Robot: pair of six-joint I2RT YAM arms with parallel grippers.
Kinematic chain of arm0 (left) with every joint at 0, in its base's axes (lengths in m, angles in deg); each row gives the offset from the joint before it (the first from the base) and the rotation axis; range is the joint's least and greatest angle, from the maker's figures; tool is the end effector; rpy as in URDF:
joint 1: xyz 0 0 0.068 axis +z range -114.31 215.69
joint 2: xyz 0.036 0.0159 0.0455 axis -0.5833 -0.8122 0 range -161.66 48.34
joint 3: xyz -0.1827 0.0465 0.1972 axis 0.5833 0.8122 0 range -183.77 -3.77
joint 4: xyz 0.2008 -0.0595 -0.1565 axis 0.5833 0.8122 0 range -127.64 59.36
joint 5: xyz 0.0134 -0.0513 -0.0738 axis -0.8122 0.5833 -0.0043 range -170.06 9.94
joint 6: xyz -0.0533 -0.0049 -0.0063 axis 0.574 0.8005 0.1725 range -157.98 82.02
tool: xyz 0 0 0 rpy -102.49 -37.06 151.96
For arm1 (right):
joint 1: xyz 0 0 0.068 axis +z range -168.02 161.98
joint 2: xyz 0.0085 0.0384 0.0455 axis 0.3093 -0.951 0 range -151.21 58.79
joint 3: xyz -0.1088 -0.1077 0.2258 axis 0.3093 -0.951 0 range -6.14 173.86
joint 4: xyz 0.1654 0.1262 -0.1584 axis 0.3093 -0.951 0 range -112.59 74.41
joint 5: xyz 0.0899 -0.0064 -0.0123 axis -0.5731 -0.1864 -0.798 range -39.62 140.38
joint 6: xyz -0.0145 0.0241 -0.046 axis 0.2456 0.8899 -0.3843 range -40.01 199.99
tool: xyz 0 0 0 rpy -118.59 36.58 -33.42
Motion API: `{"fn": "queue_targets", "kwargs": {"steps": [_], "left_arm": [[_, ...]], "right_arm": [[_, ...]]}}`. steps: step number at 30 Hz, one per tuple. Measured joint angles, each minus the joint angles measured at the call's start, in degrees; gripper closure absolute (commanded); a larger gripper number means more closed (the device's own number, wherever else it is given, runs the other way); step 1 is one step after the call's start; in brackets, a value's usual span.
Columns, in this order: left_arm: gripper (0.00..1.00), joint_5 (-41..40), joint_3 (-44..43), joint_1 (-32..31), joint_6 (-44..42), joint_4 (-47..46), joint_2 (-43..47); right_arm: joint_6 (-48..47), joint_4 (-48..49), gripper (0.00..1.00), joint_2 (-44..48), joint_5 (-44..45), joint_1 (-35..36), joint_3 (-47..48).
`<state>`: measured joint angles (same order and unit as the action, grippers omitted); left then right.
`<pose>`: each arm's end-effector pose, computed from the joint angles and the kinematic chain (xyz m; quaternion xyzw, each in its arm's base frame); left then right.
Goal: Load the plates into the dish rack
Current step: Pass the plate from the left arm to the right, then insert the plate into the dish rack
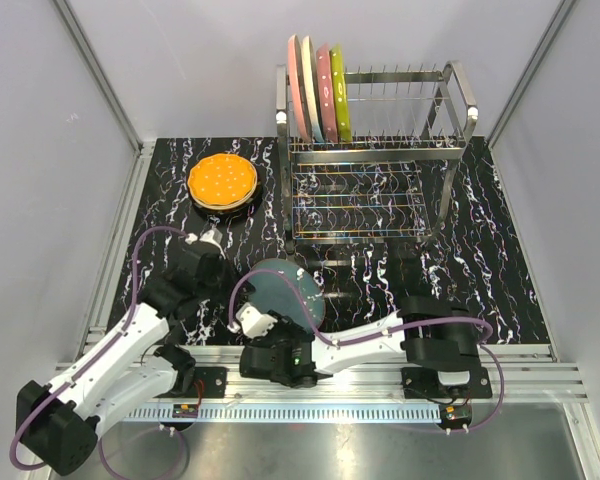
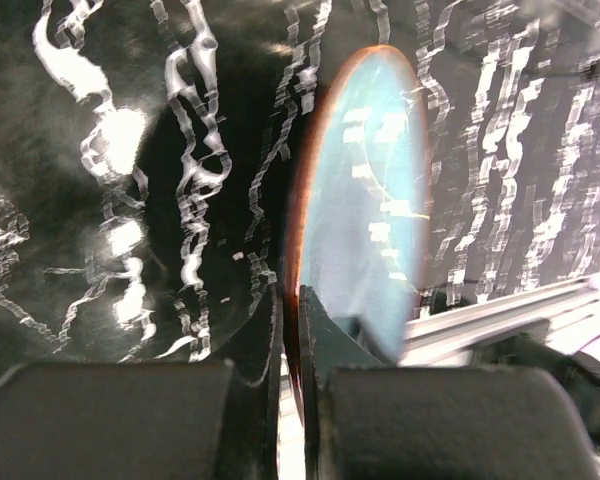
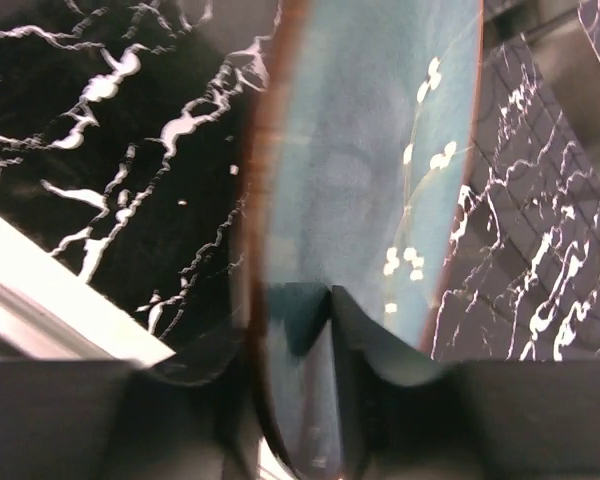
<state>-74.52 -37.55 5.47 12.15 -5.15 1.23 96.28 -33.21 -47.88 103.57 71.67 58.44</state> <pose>0.1441 -0.0879 0.2303 -0.1421 0.9147 -0.2765 0.2581 0.0304 0.3657 0.1643 -0.4220 0.7620 -0.0736 0.4857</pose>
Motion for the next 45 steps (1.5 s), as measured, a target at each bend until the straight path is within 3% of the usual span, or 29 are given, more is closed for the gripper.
{"fn": "queue_targets", "kwargs": {"steps": [7,8,9,13,21,29,35,41,45], "left_arm": [[0.99,0.8,-4.1,0.0,-0.3,2.2,-3.4],[0.97,0.9,-4.7,-0.1,-0.5,2.6,-4.0],[0.85,1.0,-5.3,-0.1,-0.7,3.0,-4.4],[0.56,2.1,-7.7,-0.1,-3.2,3.5,-5.8],[0.35,1.7,-18.2,0.2,-8.2,1.6,-10.8],[0.25,2.2,-27.3,5.8,-12.4,1.4,-17.1],[0.17,-1.4,-28.2,11.5,-17.7,2.7,-14.2],[0.13,-10.9,-23.2,13.1,-24.7,1.7,-6.5],[0.12,-14.0,-17.6,13.1,-27.6,0.2,-5.0]], "right_arm": [[-4.9,1.0,0.94,0.3,1.1,1.1,0.0],[-5.1,0.9,0.96,0.5,1.2,1.2,0.0],[-5.2,0.8,1.00,0.7,1.3,1.2,0.0],[-4.8,0.2,1.00,2.8,1.2,1.4,-0.2],[-1.9,1.1,1.00,11.1,-4.3,1.7,-3.1],[1.1,2.6,1.00,17.5,-7.3,1.9,-7.5],[2.0,1.3,1.00,26.0,-9.5,1.9,-9.6],[-2.9,2.5,1.00,37.6,-10.9,1.9,-9.0],[-8.9,1.4,1.00,40.3,-10.7,1.9,-4.2]]}}
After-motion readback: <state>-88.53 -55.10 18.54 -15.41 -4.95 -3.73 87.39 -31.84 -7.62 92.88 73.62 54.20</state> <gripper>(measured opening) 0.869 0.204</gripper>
